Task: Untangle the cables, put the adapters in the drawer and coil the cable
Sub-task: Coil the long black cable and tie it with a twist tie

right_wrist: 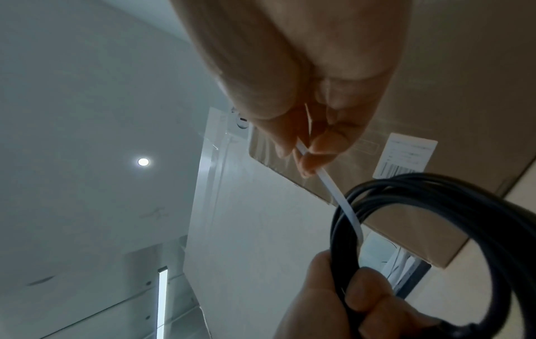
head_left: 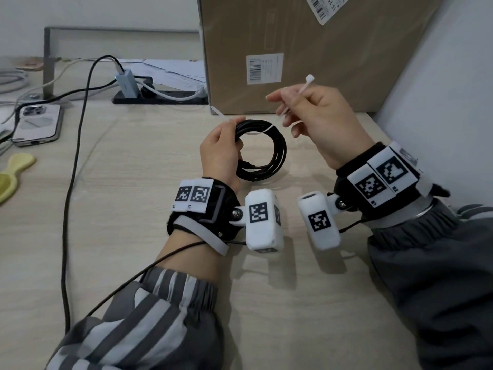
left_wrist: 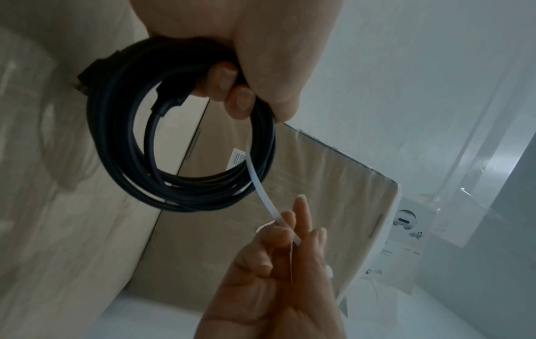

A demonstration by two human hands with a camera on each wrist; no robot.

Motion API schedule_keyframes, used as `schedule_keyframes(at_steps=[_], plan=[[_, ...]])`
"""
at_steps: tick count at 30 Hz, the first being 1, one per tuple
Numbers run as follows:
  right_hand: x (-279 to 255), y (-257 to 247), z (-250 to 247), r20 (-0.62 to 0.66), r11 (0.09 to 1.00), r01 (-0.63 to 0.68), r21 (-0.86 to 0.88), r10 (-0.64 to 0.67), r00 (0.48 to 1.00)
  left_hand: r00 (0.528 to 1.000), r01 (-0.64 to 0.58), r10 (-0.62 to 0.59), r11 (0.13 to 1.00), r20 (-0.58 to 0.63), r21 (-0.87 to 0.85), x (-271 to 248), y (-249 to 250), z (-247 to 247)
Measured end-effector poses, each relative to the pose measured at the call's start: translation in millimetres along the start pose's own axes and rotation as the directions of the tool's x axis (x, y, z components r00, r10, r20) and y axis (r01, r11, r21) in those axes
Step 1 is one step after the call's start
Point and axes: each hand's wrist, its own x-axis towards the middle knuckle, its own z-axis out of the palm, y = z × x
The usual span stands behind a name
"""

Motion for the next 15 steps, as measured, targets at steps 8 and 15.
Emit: schedule_keyframes(at_steps=[8,15], plan=[[-14.4,-0.7,12.2,0.17,0.998,-0.048,-0.047,0.055,0.984,0.992,0.112,-0.117,0.988,-0.039,-0.111,-2.1,3.5,-0.7],[-27.0,9.5,16.6,-0.012,0.998,-0.016,0.067,0.017,1.0,0.96,0.201,-0.251,0.928,-0.125,-0.315,4.1,6.9,-6.0]])
